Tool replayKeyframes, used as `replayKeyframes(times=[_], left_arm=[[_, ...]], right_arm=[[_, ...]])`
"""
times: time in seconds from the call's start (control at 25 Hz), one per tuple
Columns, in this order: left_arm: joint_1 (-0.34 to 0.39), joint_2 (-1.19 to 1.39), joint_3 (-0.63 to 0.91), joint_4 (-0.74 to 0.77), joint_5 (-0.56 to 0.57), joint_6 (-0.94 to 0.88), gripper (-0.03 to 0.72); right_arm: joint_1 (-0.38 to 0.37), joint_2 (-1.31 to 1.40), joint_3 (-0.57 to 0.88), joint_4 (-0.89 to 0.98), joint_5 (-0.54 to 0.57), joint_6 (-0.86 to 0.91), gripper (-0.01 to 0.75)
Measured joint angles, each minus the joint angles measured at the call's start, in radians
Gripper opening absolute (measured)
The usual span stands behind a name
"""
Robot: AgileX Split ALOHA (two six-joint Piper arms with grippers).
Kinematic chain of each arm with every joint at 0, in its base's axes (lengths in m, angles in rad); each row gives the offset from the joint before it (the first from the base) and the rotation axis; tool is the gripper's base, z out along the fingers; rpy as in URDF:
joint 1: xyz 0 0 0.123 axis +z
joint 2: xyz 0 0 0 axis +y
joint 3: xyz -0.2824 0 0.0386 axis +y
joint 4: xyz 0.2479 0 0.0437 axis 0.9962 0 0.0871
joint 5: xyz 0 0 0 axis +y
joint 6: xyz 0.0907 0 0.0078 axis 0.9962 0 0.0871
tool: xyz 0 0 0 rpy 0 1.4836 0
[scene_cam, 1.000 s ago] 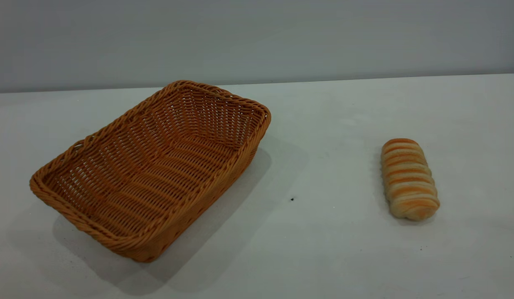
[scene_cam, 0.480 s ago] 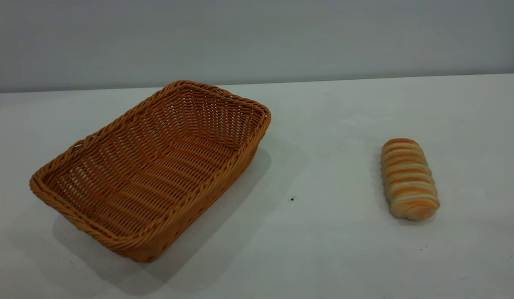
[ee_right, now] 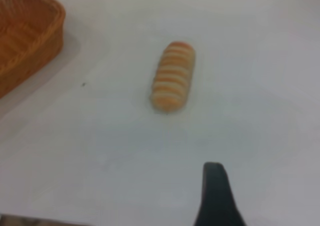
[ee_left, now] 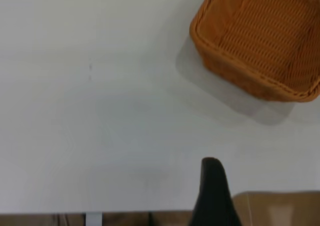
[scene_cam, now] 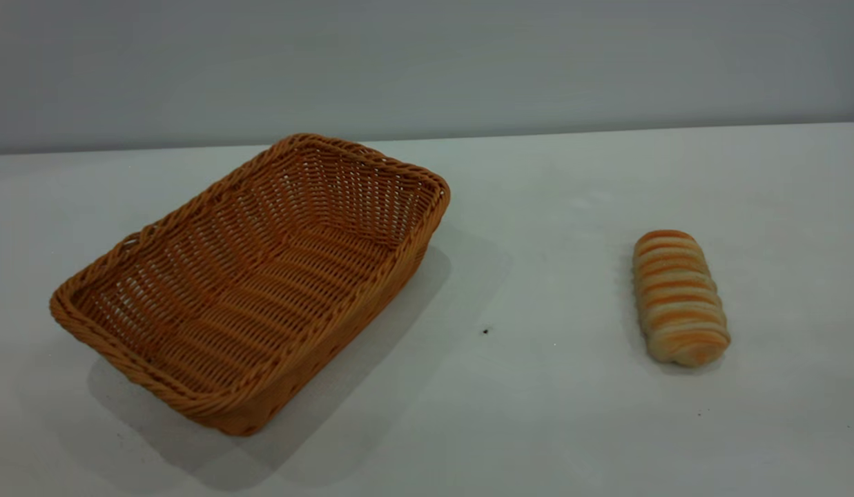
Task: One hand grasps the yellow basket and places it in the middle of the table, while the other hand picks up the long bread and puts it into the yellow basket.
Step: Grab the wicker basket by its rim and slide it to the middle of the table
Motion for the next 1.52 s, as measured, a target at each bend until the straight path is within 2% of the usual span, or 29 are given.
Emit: replayKeyframes(times=[0.24, 0.4, 0.52, 0.72, 0.92, 1.12, 1.36, 1.52], left_arm=[[0.0, 0.396, -0.039, -0.003, -0.126, -0.161, 0.583], [0.0, 0.648, -0.042, -0.053, -0.268, -0.233, 0.583], [0.0, 0.825, -0.042, -0.112, -0.381, -0.241, 0.583], [0.0, 1.096, -0.044, -0.214, -0.55, -0.242, 0.583], [-0.009, 1.291, -0.045, -0.32, -0.705, -0.242, 0.583], [-0.071, 1.418, -0.046, -0.421, -0.846, -0.242, 0.583], [-0.127, 1.55, -0.054, -0.524, -0.979, -0.243, 0.578], [-0.141, 1.634, -0.055, -0.549, -1.094, -0.246, 0.531]], right_arm=[[0.0, 0.389, -0.023, 0.129, -0.229, -0.172, 0.558], [0.0, 0.62, -0.026, 0.355, -0.412, -0.4, 0.558], [0.0, 0.782, -0.037, 0.591, -0.497, -0.629, 0.558], [0.008, 1.003, -0.073, 0.974, -0.537, -1.003, 0.558], [0.088, 1.135, -0.106, 1.203, -0.559, -1.213, 0.558], [0.145, 1.216, -0.117, 1.289, -0.561, -1.296, 0.558], [0.148, 1.249, -0.118, 1.304, -0.573, -1.323, 0.558], [0.148, 1.251, -0.121, 1.307, -0.588, -1.329, 0.558]])
